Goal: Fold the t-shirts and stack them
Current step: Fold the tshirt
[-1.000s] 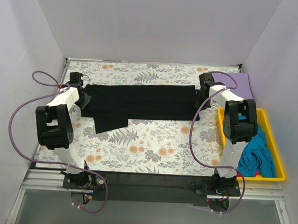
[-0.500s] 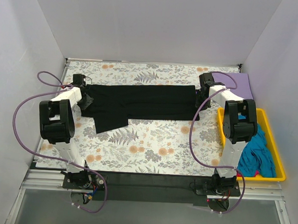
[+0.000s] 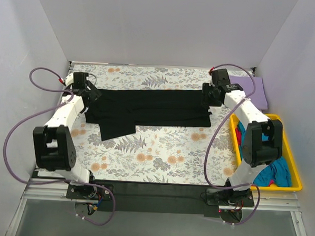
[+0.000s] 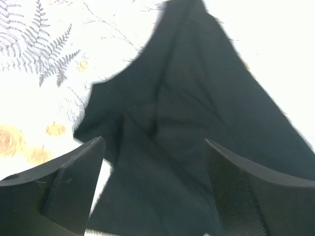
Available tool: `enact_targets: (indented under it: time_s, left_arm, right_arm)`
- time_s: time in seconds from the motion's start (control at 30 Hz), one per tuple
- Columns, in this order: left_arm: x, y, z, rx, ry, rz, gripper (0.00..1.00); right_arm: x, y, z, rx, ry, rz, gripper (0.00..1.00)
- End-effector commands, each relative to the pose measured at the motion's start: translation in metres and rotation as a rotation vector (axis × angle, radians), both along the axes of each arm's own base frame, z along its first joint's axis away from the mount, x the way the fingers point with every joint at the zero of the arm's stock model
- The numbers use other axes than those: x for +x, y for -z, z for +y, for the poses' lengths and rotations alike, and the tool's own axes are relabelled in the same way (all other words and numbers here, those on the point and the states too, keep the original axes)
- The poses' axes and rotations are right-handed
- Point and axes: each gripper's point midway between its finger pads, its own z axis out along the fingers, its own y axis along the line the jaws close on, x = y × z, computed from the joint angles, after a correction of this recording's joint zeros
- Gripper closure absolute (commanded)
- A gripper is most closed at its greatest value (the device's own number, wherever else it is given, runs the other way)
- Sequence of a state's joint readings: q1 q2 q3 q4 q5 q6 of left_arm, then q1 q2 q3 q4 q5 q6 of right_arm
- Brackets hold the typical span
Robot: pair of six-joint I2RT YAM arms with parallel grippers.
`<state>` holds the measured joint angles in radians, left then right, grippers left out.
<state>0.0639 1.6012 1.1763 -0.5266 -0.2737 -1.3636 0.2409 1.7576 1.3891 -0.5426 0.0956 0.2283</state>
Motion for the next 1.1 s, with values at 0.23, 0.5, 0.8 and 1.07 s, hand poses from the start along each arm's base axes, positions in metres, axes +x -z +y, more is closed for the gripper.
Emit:
enact_targets:
  time_s: [0.23, 0.5, 0.8, 1.07]
  left_arm:
    - [-0.12, 0.014, -0.056, -0.093, 0.121, 0.081, 0.19]
    - [-0.158, 0.078, -0.079, -0.228, 0.135, 0.203, 0.23]
    - [-0.152, 0.091, -0.077, -0.212, 0.13, 0.233, 0.35]
    - [-0.153, 0.099, -0.071, -0.178, 0.126, 0.259, 0.4]
  right_arm:
    - [-0.075, -0.026, 0.156, 0.379, -0.412, -0.059, 0.43]
    - [-0.129, 0.009, 0.291, 0.616, -0.64, 0.034, 0.47]
    - [-0.143, 0.047, 0.345, 0.651, -0.651, 0.145, 0.47]
    - [-0.135, 0.068, 0.349, 0.625, -0.555, 0.17, 0.48]
